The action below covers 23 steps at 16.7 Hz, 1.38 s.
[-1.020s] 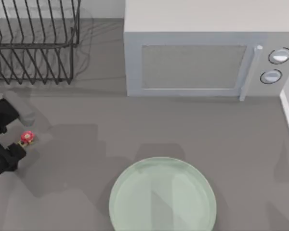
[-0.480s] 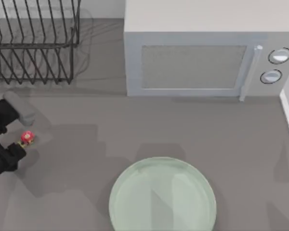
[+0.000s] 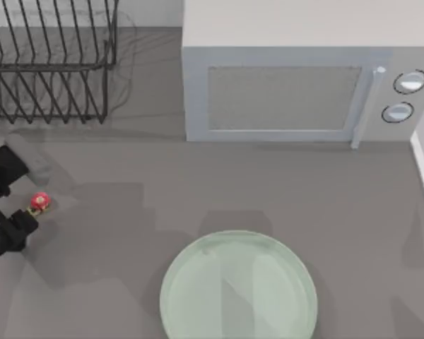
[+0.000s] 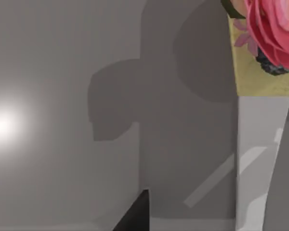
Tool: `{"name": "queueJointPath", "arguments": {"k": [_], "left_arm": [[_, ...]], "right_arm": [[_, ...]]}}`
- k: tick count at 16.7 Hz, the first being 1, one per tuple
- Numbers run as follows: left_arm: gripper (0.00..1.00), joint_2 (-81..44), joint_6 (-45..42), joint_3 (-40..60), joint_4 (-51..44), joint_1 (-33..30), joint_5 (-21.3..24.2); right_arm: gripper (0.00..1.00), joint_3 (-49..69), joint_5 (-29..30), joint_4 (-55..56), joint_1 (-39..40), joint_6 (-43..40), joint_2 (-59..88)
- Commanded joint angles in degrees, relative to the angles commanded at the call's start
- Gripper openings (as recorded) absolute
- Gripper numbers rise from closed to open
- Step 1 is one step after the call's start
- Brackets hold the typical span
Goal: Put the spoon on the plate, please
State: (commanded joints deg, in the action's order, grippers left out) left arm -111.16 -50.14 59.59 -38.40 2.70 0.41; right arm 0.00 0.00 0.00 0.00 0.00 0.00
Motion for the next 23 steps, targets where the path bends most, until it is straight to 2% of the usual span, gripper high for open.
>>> {"name": "queueJointPath", "arguments": {"k": [4,5,8,17,23], "left_arm": [[0.00,0.00,0.00,0.00,0.00,0.00,0.00],[0.00,3.41,0.62,1.13,-3.34,-0.03,1.08],[0.00,4.12,0.65,2.61,-5.46,0.02,1.07],[0.00,10.99,0.83,14.27,-24.41,-0.21,1.04],[0.00,11.41,0.85,15.12,-25.55,-0.24,1.01]], "right_arm": [[1.00,0.00,0.00,0.00,0.00,0.00,0.00],[1.00,0.00,0.00,0.00,0.00,0.00,0.00],[1.00,0.00,0.00,0.00,0.00,0.00,0.00],[1.00,0.00,0.00,0.00,0.00,0.00,0.00],[1.00,0.00,0.00,0.00,0.00,0.00,0.00]]}}
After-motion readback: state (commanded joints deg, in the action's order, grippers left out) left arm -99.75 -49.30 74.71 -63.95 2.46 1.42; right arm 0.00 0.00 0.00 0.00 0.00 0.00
